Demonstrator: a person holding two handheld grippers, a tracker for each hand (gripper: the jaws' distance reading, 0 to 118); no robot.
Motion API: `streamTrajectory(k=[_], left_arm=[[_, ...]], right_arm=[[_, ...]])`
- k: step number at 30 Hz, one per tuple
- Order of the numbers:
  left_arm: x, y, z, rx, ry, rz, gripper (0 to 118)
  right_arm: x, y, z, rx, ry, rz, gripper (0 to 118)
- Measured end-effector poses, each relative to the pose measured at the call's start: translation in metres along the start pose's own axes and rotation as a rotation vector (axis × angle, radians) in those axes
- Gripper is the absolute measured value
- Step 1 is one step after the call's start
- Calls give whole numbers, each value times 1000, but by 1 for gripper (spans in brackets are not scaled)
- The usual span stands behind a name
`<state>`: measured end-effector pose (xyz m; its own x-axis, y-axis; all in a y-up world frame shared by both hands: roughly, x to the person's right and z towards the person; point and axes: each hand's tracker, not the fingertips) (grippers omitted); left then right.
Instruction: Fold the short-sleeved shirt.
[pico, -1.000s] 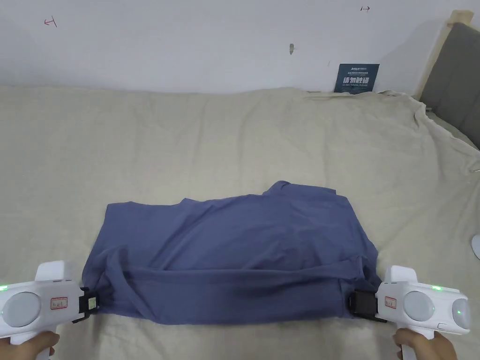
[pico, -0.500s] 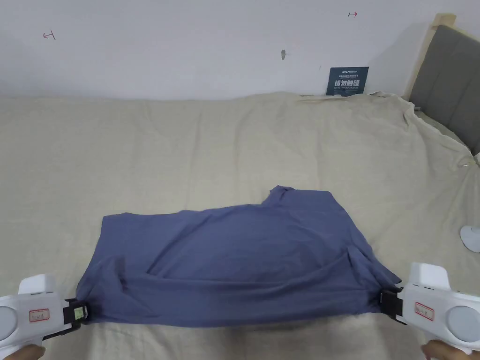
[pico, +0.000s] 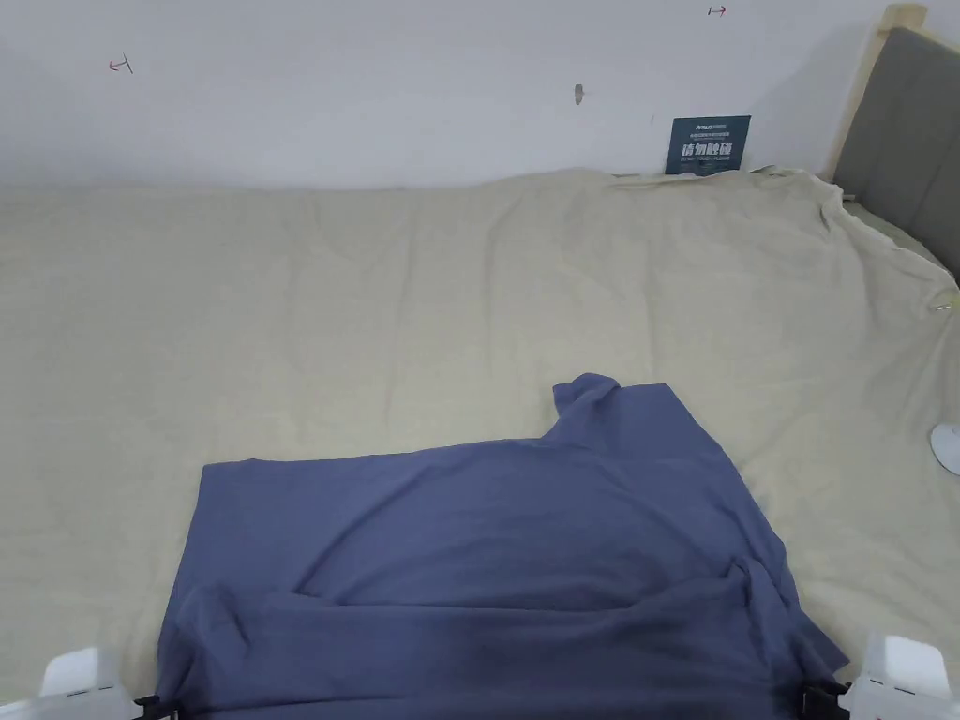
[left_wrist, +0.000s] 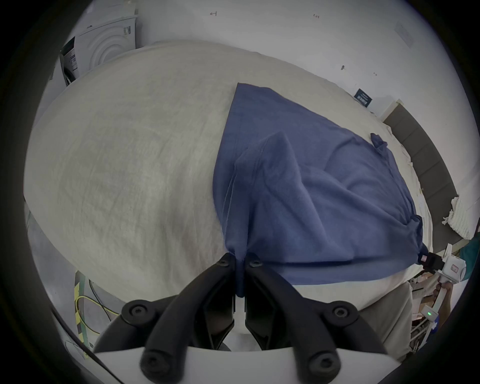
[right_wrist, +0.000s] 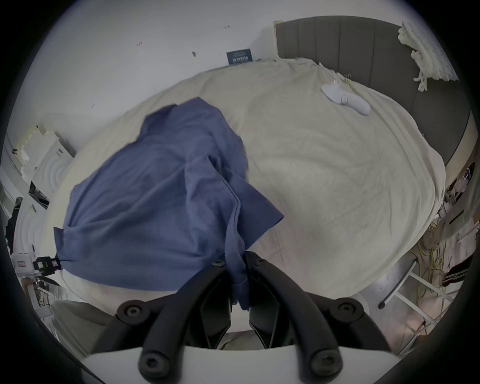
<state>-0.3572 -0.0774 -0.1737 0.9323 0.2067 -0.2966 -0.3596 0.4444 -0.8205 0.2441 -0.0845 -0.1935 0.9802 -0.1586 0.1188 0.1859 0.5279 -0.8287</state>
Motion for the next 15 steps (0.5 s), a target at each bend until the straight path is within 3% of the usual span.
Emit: streamTrajectory(k=[5,7,9,10,11,12,14,15], left_arm=[[7,6,-11,8,68,-67,4],[11,8,-9,9,80,-83,9],[15,12,-4,14,111,-83,43],[18,16,-1,15,135,-94,68],[21,20,4,33,150,-119,94],[24,23,10,67,159,-135,108],[34,33,29,151,156,-161,116],[39,40,38,183,153,-164,116]], right_arm=[[-4,-1,-10,-14,-39,35,7],[-4,4,-5,-19,-41,39,9],[-6,11,6,-8,-52,46,25],[-8,16,14,11,-58,53,40],[-15,22,28,56,-51,62,65],[-17,27,35,85,-43,66,83],[-26,43,56,158,-28,70,103],[-27,52,63,202,-16,78,103]])
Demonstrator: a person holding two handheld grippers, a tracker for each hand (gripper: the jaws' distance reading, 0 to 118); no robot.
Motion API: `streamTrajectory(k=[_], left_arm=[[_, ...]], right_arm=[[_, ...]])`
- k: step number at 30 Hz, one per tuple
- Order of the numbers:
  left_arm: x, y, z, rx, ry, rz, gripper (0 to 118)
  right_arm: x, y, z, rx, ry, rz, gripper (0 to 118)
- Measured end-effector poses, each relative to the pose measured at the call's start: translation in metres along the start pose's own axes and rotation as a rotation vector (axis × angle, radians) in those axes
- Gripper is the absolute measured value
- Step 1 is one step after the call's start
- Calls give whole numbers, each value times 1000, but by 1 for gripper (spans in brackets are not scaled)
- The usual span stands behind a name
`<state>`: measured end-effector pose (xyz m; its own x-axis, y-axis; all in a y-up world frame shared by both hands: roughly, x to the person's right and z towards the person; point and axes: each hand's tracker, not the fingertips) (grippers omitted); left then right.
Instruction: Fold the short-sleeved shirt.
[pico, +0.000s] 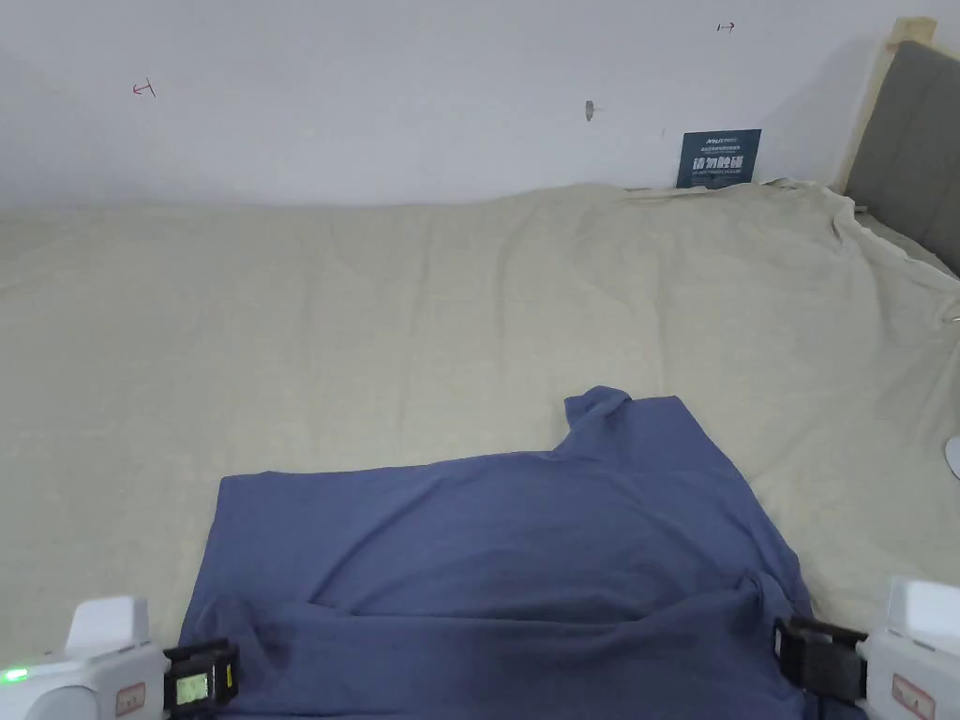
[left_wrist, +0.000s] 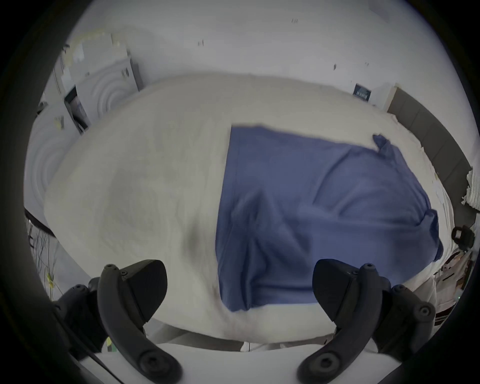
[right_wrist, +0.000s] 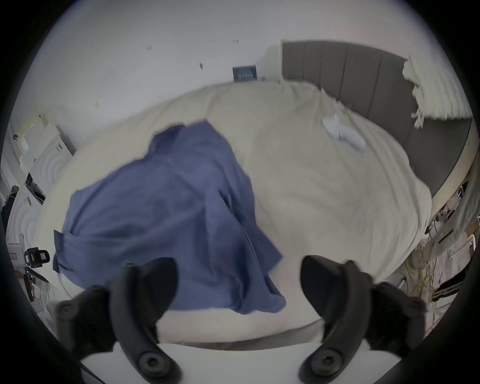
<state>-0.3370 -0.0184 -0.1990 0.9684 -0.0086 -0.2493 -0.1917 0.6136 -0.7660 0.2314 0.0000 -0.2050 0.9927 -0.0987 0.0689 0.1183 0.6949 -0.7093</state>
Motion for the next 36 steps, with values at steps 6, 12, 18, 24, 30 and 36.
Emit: streamTrajectory(k=[6,12,18,24,30,36], left_arm=[[20,50,45,197,-18,-4,116],[42,83,51,331,-36,-32,76],[52,107,16,308,-134,-30,0],[47,147,-56,199,-106,-45,0],[28,188,-137,26,-90,8,2],[11,201,-194,-118,-39,38,110]], right_arm=[[-23,54,34,197,66,-3,103],[-55,83,47,337,43,60,68],[-75,99,35,385,63,106,0],[-85,115,9,365,72,127,0],[-87,126,-17,323,52,132,0],[-80,128,-46,264,27,117,0]])
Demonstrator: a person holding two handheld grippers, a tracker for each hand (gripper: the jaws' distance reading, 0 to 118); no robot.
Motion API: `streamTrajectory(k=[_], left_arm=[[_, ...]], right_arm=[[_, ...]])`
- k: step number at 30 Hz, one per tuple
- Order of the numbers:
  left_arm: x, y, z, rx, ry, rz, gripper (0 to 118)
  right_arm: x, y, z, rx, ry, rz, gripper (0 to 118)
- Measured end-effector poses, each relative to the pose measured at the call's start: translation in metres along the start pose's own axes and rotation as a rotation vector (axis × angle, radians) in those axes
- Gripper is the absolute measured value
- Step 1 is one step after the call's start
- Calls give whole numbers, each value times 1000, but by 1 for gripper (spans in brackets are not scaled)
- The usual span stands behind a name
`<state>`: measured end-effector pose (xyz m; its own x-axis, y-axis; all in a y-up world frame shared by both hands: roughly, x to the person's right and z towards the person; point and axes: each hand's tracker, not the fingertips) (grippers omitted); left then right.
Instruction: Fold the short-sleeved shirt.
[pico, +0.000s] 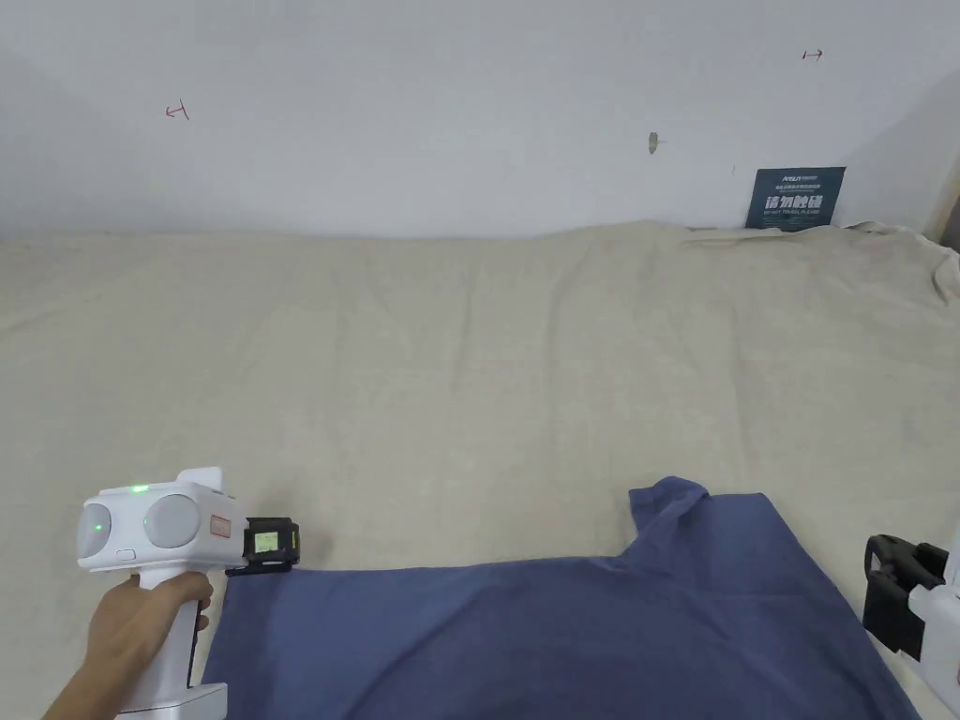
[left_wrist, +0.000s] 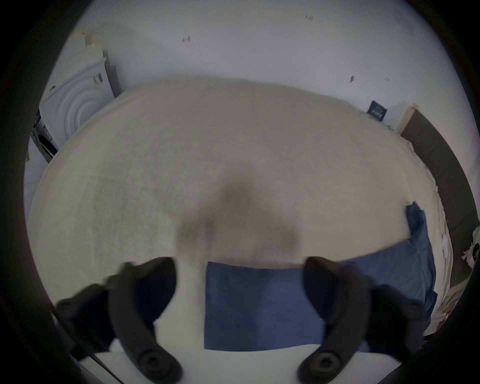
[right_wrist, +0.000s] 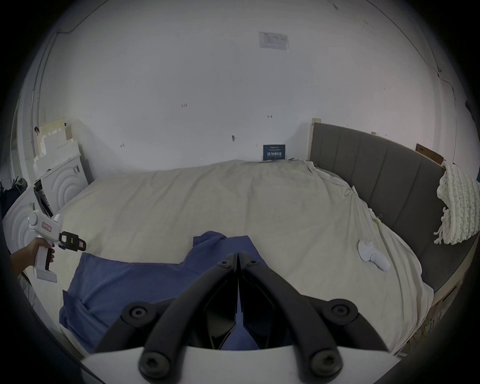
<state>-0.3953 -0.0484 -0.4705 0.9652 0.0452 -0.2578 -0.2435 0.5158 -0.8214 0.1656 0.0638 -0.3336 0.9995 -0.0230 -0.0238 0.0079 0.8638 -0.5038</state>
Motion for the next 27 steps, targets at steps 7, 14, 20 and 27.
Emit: streamTrajectory(k=[7,14,20,27], left_arm=[[0,-5,-18,-46,3,4,79],[6,-14,-22,-49,-12,-11,36],[7,-20,6,39,-59,-12,0],[10,-31,64,133,-144,-49,0]], right_arm=[[8,-8,-22,-51,-28,-16,0],[21,-8,-48,-108,-28,-45,0],[40,3,-108,-184,-26,-55,0],[49,6,-192,-360,-4,-60,46]])
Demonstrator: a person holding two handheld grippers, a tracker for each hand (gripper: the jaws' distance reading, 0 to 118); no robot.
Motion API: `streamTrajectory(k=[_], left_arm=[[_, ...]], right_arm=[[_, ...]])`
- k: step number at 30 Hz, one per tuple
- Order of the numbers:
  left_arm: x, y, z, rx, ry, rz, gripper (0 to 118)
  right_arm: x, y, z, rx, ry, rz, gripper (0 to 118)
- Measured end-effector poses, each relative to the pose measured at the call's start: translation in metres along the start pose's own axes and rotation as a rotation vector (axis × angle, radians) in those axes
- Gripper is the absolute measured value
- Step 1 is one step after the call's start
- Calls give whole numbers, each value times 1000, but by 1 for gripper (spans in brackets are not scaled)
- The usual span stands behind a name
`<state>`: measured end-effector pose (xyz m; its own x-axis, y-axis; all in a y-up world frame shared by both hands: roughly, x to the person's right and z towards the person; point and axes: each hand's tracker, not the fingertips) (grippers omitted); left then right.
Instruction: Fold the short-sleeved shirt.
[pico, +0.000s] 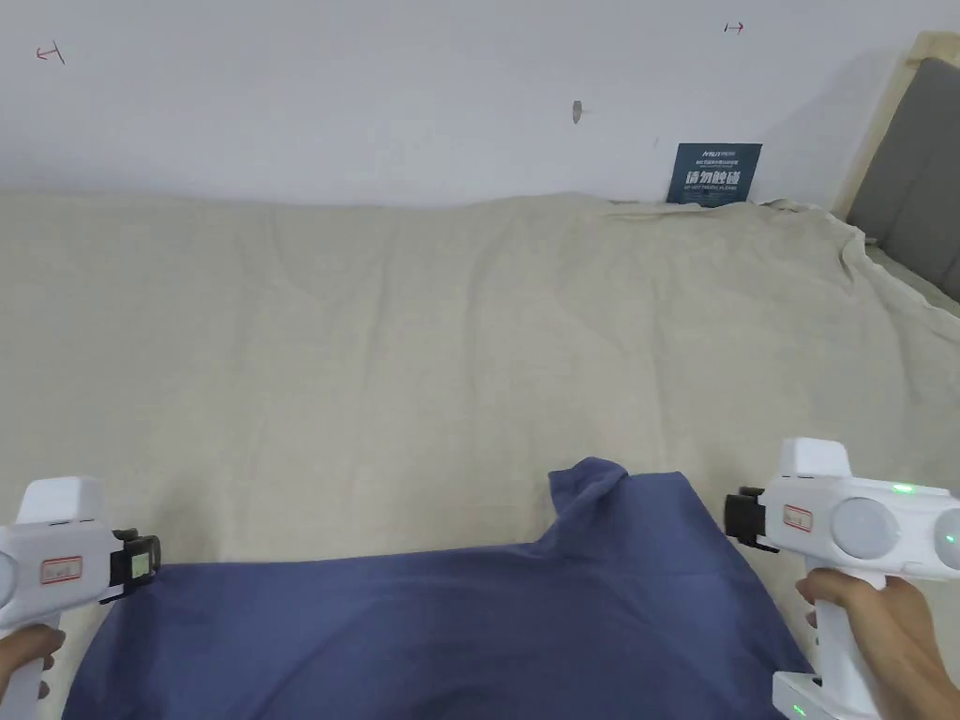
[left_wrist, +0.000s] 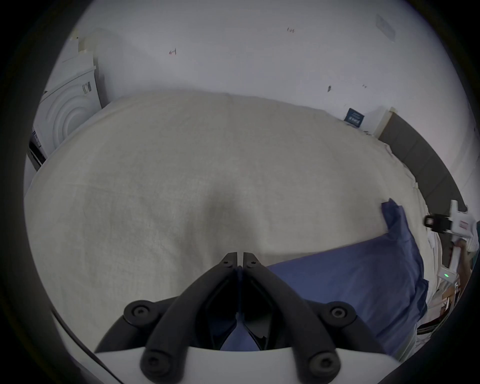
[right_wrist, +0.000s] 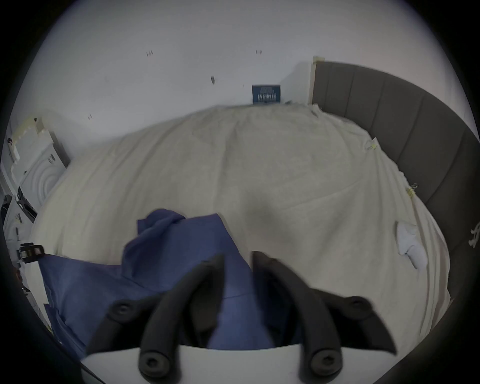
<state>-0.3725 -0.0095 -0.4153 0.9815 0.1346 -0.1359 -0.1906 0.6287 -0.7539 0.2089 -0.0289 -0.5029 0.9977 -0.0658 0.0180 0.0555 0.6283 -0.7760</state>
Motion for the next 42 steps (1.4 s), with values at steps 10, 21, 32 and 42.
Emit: streamTrajectory(k=[10,21,32,42], left_arm=[[0,-2,21,16,-23,-29,0],[0,-8,18,7,-21,-21,0],[-4,-14,43,39,17,-1,0],[-18,-45,112,75,17,-12,0]], right_arm=[[-12,1,-67,-147,-77,67,98],[-28,-5,-47,-96,-49,150,3],[-18,-9,73,76,83,115,3],[22,-71,193,165,228,33,3]])
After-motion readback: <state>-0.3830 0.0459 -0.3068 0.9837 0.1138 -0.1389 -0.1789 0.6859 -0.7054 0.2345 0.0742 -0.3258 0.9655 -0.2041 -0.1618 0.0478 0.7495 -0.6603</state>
